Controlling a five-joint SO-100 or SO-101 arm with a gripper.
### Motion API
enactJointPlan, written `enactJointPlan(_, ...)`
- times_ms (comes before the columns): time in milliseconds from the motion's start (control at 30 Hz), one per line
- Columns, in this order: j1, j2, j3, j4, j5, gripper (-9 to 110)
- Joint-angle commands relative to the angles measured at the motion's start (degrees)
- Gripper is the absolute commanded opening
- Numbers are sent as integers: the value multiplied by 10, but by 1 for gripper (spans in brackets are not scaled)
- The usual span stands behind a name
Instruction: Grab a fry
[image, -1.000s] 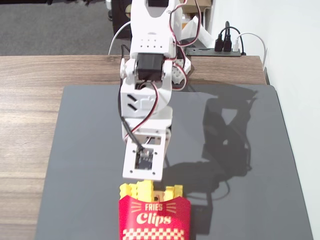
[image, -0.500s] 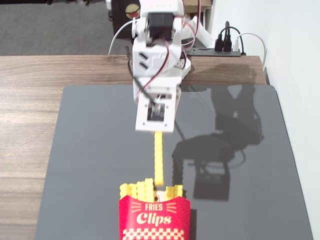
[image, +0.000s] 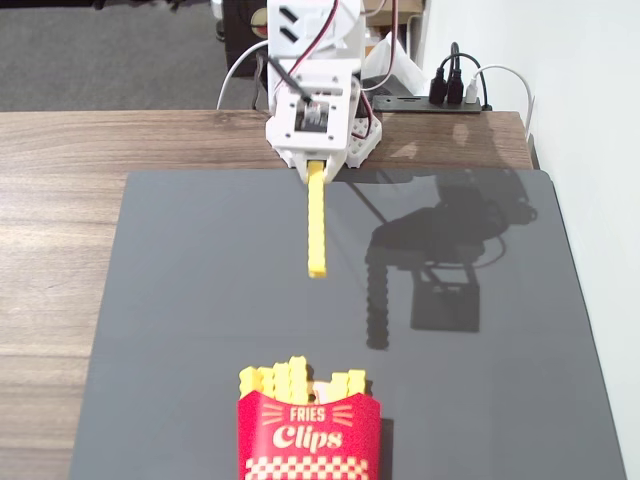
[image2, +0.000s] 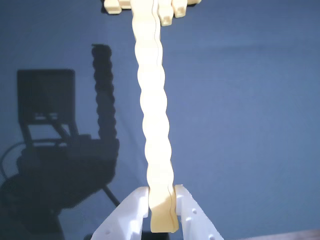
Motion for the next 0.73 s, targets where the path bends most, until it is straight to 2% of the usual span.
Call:
enactJointPlan(0, 12, 26, -3, 12, -5, 1)
enactJointPlan(400, 32, 18, -94, 42, -43, 1)
enactJointPlan(700, 36, 2, -96, 28, -53, 1)
